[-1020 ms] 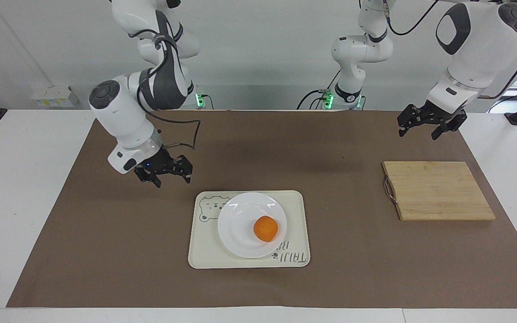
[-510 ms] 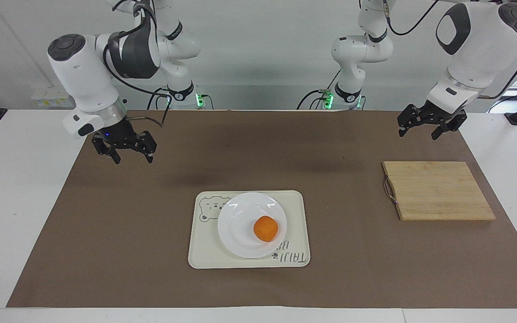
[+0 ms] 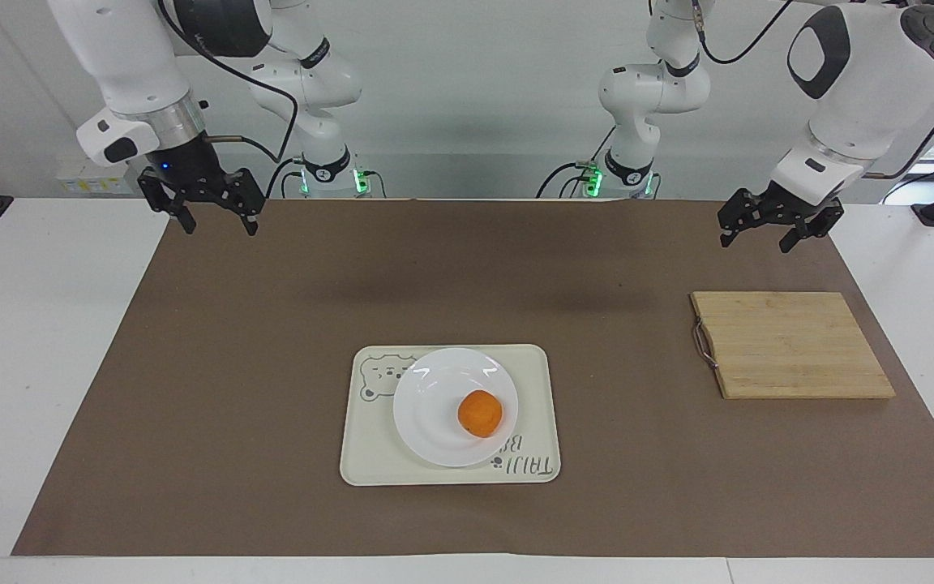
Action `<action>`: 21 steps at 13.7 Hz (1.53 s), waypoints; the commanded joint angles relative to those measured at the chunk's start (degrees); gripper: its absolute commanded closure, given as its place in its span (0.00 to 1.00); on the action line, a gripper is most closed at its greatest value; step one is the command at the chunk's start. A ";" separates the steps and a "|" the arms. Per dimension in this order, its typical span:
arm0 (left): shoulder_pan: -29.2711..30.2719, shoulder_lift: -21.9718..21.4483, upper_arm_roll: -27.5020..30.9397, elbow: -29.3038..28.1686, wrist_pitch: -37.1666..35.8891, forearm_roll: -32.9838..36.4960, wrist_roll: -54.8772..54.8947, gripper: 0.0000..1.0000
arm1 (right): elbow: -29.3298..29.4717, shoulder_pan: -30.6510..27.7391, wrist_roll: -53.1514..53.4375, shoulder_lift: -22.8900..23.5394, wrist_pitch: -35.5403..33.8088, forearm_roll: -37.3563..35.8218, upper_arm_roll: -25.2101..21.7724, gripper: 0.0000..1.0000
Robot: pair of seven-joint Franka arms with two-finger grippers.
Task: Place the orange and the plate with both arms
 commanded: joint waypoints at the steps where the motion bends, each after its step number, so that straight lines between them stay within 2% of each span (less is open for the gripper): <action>1: 0.58 0.35 -0.50 0.86 -0.95 1.06 0.49 0.00 | 4.36 -0.36 0.94 -0.79 -5.42 -1.90 -0.41 0.00; 4: 0.58 0.35 -0.50 0.86 -0.95 1.06 0.49 0.00 | 5.08 -0.27 0.85 -2.72 -9.22 -4.45 -0.24 0.00; 6: 0.67 0.35 -0.50 0.86 -0.95 1.06 0.49 0.00 | -1.47 -0.01 1.29 -5.27 -8.44 -3.40 0.02 0.00; 7: 0.67 0.35 -0.42 0.94 -0.95 1.06 0.49 0.00 | -2.73 0.08 0.86 -5.80 -7.99 -3.40 0.03 0.00; 12: 0.58 0.35 -0.50 0.86 -0.95 1.06 0.49 0.00 | -2.31 -0.36 -1.59 -5.46 -7.47 -3.40 -0.68 0.00; 15: 0.67 0.35 -0.50 0.86 -0.95 1.06 0.49 0.00 | 1.73 -0.18 -3.45 -4.93 -7.46 -4.80 -0.50 0.00; 21: 0.67 0.35 -0.50 0.86 -0.95 1.06 0.49 0.00 | 0.51 -0.18 -3.98 -5.28 -6.59 -3.57 -0.50 0.00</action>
